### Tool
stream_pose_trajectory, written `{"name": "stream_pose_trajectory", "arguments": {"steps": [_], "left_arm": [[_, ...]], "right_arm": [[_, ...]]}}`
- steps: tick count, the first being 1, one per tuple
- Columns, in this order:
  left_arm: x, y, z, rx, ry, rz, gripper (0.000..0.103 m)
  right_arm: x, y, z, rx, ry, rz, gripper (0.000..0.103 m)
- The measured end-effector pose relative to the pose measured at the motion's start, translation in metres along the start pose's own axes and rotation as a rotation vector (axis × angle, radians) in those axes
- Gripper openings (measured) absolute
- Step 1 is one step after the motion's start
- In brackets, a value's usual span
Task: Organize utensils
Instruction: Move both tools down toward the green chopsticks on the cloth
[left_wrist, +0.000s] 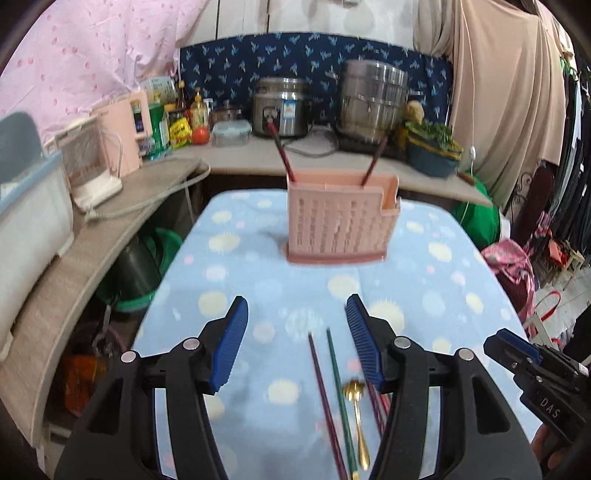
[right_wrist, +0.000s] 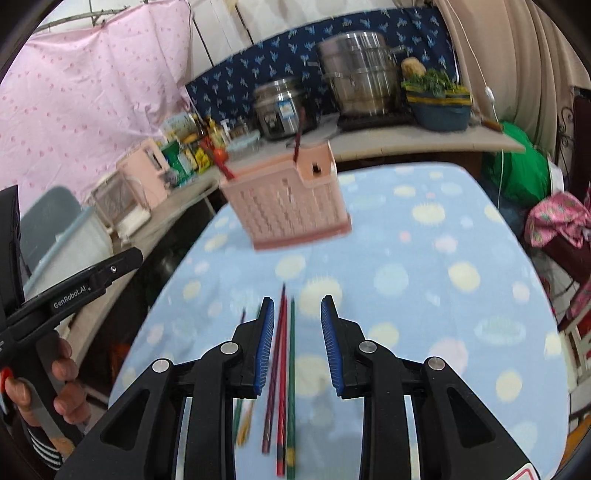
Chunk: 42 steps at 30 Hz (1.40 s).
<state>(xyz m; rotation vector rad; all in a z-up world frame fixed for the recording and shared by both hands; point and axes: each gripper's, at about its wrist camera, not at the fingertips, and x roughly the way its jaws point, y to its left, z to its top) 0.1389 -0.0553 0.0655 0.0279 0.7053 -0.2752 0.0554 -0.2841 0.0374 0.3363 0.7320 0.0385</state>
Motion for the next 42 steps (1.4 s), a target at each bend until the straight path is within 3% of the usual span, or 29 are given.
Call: {"name": "stream_pose_trajectory", "arguments": {"steps": [7, 17, 28, 42], "left_arm": [[0.003, -0.005, -0.057, 0.024, 0.081, 0.028, 0.053], [0.006, -0.013, -0.111, 0.04, 0.163, 0.024, 0.053], [0.01, -0.011, -0.141, 0.031, 0.212, 0.017, 0.053], [0.014, -0.01, -0.153, 0.024, 0.248, -0.006, 0.053]], "right_arm": [[0.003, 0.003, -0.063, -0.02, 0.083, -0.039, 0.026], [0.015, 0.009, -0.116, -0.021, 0.179, -0.02, 0.026], [0.021, 0.016, -0.126, -0.063, 0.19, -0.043, 0.019], [0.027, 0.016, -0.13, -0.084, 0.193, -0.061, 0.015]]}}
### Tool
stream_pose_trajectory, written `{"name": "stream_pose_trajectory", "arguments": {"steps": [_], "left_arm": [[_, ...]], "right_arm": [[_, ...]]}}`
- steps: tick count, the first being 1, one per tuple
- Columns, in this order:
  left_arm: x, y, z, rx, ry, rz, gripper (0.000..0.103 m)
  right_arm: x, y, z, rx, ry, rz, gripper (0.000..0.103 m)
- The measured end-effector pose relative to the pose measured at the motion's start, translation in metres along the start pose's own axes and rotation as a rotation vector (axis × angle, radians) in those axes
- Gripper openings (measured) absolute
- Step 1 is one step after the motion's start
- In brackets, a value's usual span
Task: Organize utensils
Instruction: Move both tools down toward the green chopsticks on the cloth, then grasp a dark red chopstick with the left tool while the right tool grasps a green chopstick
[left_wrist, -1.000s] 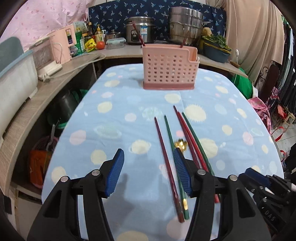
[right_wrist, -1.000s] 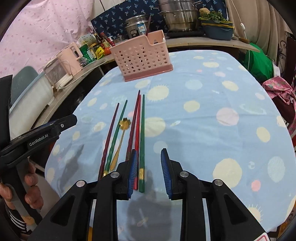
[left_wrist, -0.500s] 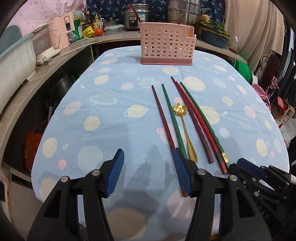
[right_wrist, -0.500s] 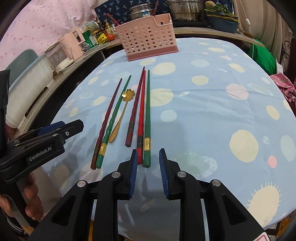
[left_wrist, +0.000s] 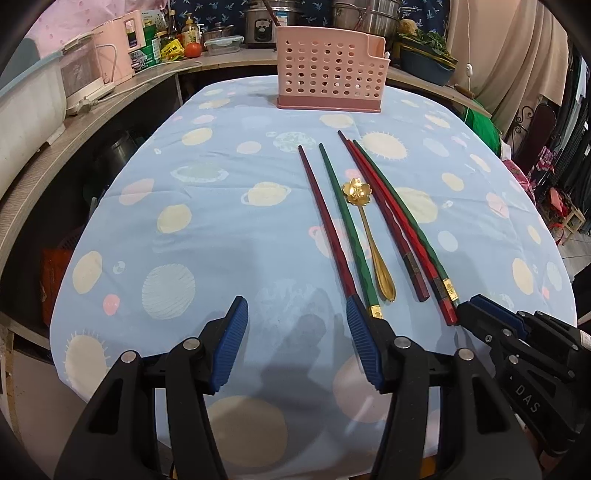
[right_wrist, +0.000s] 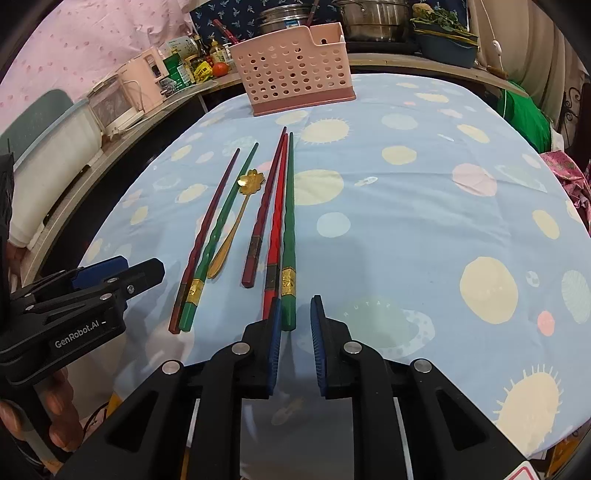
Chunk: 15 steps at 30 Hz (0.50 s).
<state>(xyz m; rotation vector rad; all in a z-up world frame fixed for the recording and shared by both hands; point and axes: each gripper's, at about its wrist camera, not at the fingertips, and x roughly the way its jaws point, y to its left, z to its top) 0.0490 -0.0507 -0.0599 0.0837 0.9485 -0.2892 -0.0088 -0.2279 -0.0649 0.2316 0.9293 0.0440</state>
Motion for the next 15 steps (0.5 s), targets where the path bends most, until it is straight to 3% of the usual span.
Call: {"name": "stream_pose_trajectory", "arguments": {"steps": [15], "left_arm": [[0.005, -0.014, -0.009, 0.026, 0.034, -0.05, 0.053]], "right_arm": [[0.005, 0.002, 0.001, -0.002, -0.006, -0.015, 0.008]]}}
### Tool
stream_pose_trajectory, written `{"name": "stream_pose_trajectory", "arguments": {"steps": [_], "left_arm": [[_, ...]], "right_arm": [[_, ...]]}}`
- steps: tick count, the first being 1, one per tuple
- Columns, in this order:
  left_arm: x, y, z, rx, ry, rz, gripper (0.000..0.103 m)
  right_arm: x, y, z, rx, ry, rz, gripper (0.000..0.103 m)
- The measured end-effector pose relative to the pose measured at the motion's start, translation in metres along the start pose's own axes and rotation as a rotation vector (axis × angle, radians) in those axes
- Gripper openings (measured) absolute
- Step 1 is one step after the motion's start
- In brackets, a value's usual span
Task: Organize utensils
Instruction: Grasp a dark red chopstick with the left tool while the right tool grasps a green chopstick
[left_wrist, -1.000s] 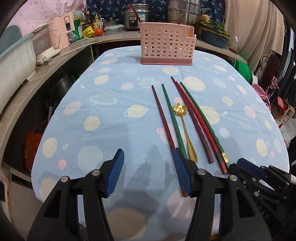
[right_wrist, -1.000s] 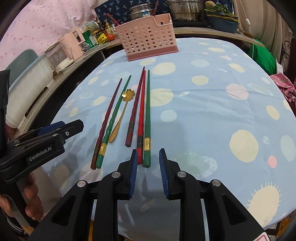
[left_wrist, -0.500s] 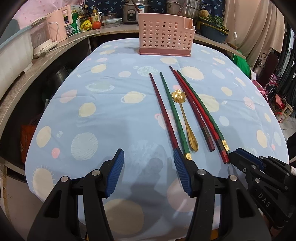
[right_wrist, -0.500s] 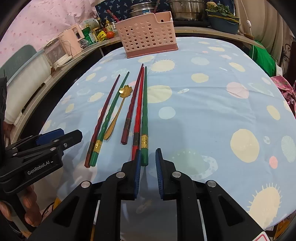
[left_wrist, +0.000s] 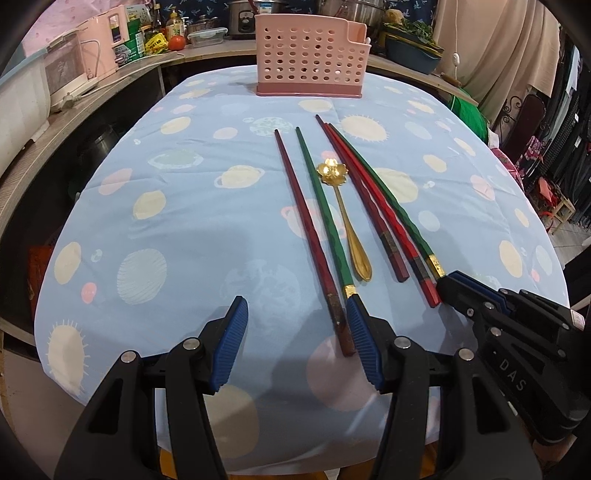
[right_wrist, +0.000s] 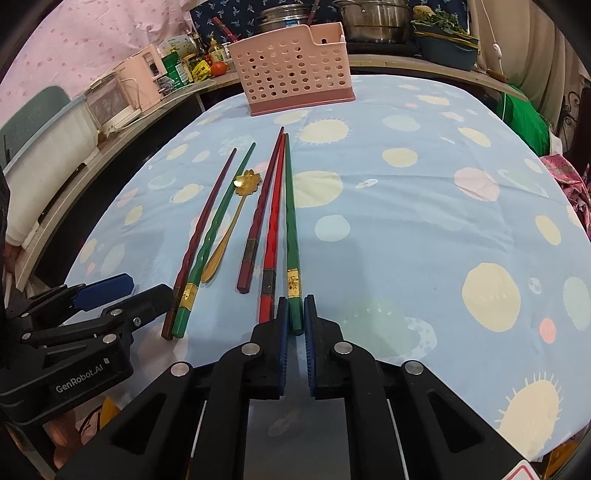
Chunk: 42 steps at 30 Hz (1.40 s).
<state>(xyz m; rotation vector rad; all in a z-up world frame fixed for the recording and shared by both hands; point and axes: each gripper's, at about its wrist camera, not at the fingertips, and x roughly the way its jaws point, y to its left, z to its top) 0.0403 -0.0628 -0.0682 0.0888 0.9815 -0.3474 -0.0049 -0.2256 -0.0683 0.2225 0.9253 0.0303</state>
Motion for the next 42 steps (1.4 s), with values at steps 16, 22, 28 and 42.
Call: {"name": "stream_pose_trajectory", "arguments": {"steps": [16, 22, 28, 42], "left_arm": [[0.008, -0.003, -0.005, 0.022, -0.002, 0.024, 0.052], [0.007, -0.002, -0.007, 0.031, -0.016, 0.036, 0.045], [0.004, 0.005, -0.007, 0.012, -0.022, 0.022, 0.023], [-0.026, 0.014, 0.008, -0.023, -0.074, -0.032, 0.007]], "right_arm": [[0.0, 0.0, 0.0, -0.001, -0.001, -0.001, 0.008], [0.0, 0.0, 0.0, -0.001, -0.001, -0.001, 0.008], [0.0, 0.0, 0.0, -0.002, -0.002, -0.002, 0.008], [-0.038, 0.0, 0.023, 0.013, -0.087, 0.022, 0.007]]}}
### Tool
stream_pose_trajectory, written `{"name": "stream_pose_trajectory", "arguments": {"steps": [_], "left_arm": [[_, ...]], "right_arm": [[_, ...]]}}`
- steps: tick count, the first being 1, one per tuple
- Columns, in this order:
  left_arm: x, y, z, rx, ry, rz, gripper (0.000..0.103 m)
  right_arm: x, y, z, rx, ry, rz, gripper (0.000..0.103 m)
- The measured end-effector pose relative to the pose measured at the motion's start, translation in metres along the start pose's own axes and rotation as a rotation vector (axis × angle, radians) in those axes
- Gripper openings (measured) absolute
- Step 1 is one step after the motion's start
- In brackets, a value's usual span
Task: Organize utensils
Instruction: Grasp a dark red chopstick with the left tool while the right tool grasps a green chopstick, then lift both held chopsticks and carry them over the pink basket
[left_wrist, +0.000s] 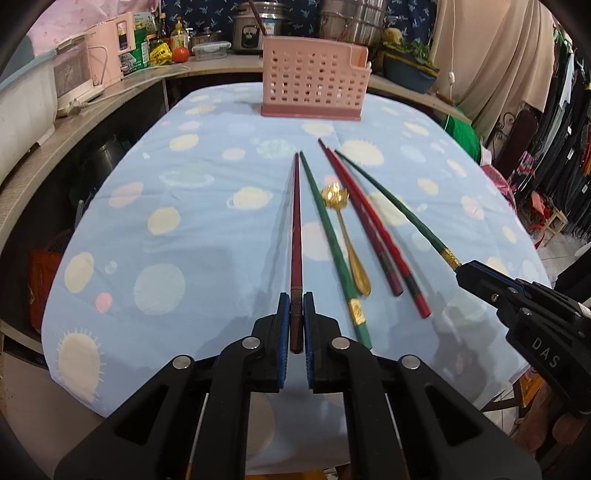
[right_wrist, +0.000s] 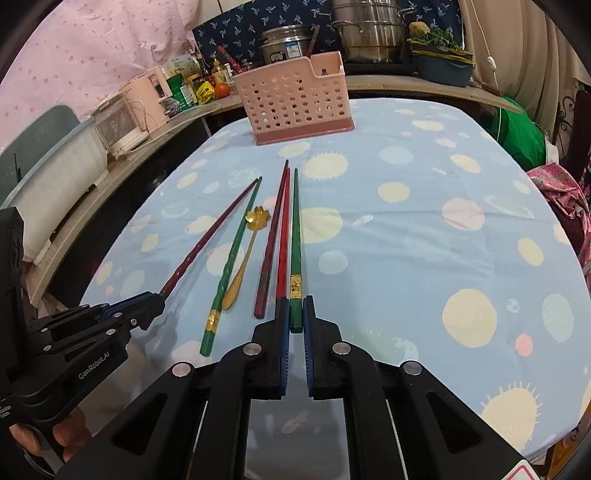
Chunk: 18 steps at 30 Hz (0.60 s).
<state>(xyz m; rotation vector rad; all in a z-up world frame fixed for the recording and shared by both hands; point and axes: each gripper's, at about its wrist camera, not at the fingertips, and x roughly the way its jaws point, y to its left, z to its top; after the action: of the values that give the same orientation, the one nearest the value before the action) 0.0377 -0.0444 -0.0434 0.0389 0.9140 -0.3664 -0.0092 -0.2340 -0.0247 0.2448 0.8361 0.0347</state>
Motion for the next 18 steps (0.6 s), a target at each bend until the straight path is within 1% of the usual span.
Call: {"name": "stream_pose_trajectory", "arguments": {"steps": [5, 12, 18], "left_arm": [[-0.025, 0.003, 0.022, -0.009, -0.063, -0.004, 0.007], [-0.062, 0.011, 0.069, -0.03, -0.185, -0.001, 0.007], [-0.075, 0.019, 0.112, -0.049, -0.257, -0.007, 0.007]], "right_arm": [[-0.026, 0.003, 0.025, -0.008, -0.073, -0.009, 0.007], [-0.053, -0.006, 0.072, 0.004, -0.173, 0.003, 0.007], [-0.068, -0.007, 0.106, -0.015, -0.256, -0.01, 0.007]]}}
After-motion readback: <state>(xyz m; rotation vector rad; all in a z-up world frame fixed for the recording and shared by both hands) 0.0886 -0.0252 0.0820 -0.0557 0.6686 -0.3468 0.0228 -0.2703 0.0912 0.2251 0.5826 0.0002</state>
